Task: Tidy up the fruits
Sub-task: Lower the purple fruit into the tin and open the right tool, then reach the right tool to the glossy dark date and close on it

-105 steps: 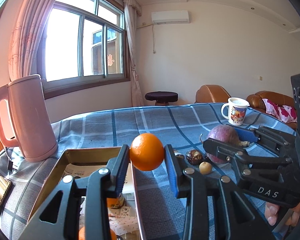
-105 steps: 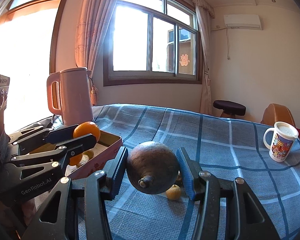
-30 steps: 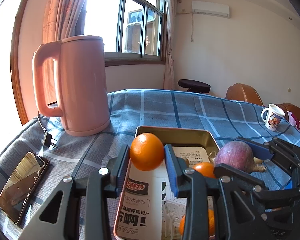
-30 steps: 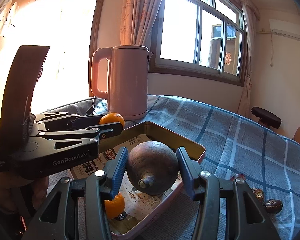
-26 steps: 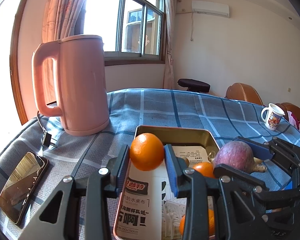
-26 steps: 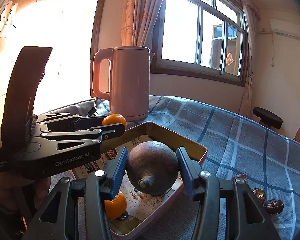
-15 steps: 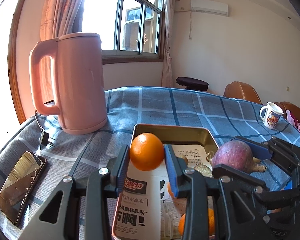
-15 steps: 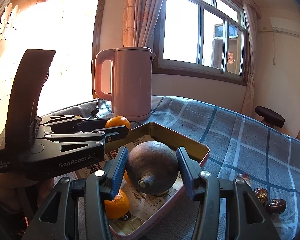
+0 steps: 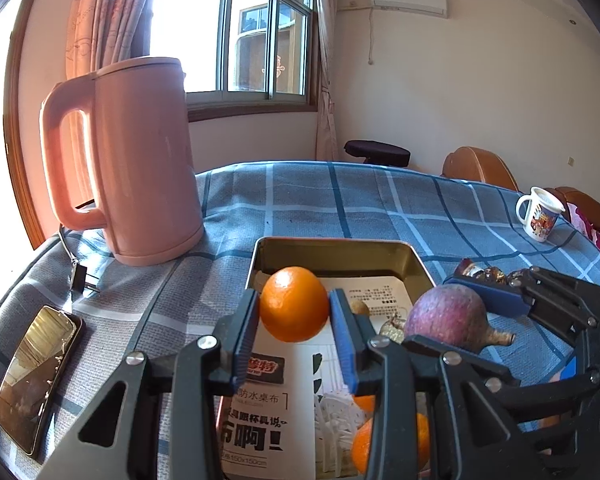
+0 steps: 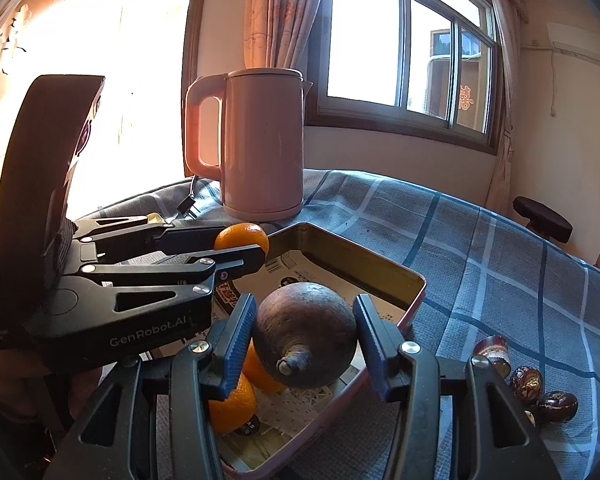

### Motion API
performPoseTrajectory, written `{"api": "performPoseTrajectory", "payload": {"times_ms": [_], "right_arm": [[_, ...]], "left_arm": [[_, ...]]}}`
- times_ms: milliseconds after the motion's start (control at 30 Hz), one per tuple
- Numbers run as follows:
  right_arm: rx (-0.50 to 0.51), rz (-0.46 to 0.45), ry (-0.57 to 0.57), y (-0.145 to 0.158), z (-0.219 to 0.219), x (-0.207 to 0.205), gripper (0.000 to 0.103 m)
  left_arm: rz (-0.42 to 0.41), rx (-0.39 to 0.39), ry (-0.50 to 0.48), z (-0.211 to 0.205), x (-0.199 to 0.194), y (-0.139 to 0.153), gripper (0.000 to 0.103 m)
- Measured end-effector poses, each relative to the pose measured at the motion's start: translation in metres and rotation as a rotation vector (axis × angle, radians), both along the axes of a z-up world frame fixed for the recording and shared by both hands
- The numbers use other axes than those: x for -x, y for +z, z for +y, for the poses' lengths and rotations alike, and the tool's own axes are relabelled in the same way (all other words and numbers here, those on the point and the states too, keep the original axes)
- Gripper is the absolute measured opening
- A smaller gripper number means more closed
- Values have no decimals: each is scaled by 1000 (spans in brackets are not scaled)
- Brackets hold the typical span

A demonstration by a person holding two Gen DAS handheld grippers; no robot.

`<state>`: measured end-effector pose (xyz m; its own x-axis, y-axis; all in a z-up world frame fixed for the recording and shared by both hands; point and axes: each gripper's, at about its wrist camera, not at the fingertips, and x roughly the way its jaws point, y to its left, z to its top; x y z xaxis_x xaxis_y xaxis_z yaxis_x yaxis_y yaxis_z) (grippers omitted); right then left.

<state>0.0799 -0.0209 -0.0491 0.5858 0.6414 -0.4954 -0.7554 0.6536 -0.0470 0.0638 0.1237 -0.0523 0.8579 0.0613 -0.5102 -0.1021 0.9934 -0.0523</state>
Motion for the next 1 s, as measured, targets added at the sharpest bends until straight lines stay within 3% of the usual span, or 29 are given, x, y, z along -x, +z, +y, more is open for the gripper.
{"api": "performPoseTrajectory", "payload": {"times_ms": [267, 333, 367, 400, 567, 733, 800, 867, 1000], "right_arm": [[50, 75, 23, -9, 8, -8, 53], [54, 64, 29, -9, 9, -6, 54], [57, 57, 27, -9, 9, -5, 56], [59, 50, 19, -9, 9, -4, 66], [33, 2, -31, -2, -5, 1, 70], [2, -40, -99, 17, -46, -1, 70], [-42, -34, -124, 27, -69, -5, 70], [-74, -26, -159, 33, -92, -12, 71], [-54, -61, -297, 35, -129, -31, 71]], "left_arm": [[9, -21, -9, -5, -1, -1, 41], [2, -31, -3, -6, 0, 0, 52], [-6, -38, 8, -7, 2, 1, 64], [-19, -43, 21, -6, 4, 2, 74], [-65, -11, 64, -2, 11, 7, 79], [-110, -6, 38, -21, 14, 21, 79], [-132, -2, 10, -34, 14, 28, 89], [-143, -3, -21, -49, 12, 32, 91], [-131, -42, -100, -86, 2, 35, 91]]}}
